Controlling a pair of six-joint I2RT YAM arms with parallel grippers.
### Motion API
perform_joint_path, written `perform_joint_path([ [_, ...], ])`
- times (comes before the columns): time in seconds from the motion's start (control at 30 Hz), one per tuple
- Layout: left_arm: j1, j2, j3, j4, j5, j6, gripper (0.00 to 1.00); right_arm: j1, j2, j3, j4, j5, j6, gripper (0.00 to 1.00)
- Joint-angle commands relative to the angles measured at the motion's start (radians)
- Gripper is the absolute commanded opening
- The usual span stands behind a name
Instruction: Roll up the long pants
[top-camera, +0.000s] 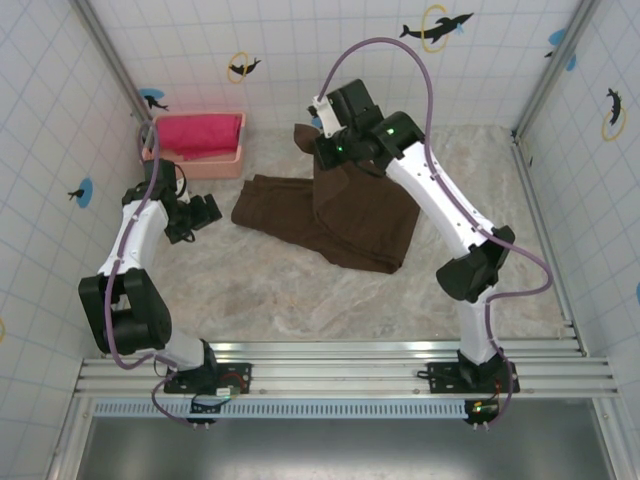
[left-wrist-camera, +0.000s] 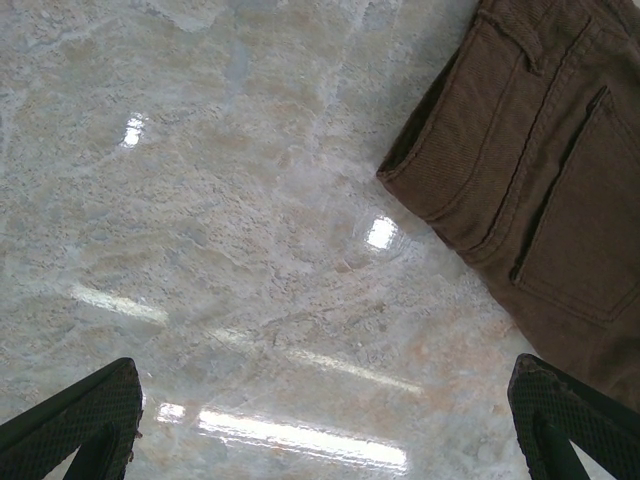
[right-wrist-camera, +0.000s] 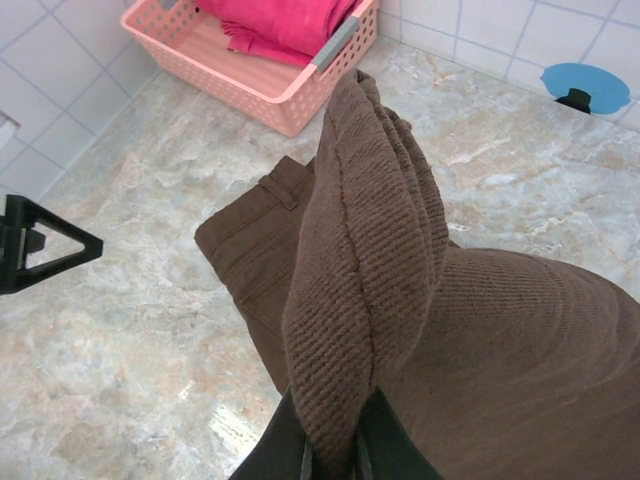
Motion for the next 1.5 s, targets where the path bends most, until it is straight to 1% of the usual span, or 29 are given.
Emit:
perform_joint_path([
  [0.0, -0.009, -0.021, -0.004, 0.003, -0.017, -0.018, 0.96, -0.003, -0.057, -0.010, 0.023, -0.055, -0.015, 0.00],
  [0.17, -0.007, -0.028, -0.003, -0.001, -0.018, -0.018, 0.96, -0.004, -0.040, -0.007, 0.026, -0.088, -0.013, 0.00],
  [0.4, -0.008, -0.029, -0.004, -0.006, -0.020, -0.012, 0.96, -0.011, 0.031, 0.004, 0.050, -0.133, 0.009, 0.00],
  [0.67, -0.007, -0.021, 0.006, -0.010, -0.021, -0.004, 0.96, -0.019, 0.189, 0.126, 0.061, -0.198, 0.041, 0.00],
  [0.8, -0.008, -0.020, 0.011, -0.013, -0.019, -0.003, 0.96, -0.019, 0.261, 0.171, 0.079, -0.199, 0.067, 0.00],
  [0.83, -0.007, -0.020, 0.014, -0.014, -0.018, -0.003, 0.96, -0.019, 0.300, 0.181, 0.086, -0.233, 0.075, 0.00],
  [1.03, -0.008, -0.028, 0.026, -0.033, -0.024, 0.006, 0.96, -0.019, 0.374, 0.209, 0.135, -0.241, 0.116, 0.00],
  [1.3, -0.008, -0.032, 0.026, -0.048, -0.031, 0.015, 0.96, -0.020, 0.435, 0.285, 0.187, -0.244, 0.156, 0.00],
  [1.47, -0.008, -0.032, 0.027, -0.051, -0.028, 0.016, 0.96, -0.024, 0.469, 0.290, 0.238, -0.250, 0.189, 0.00],
])
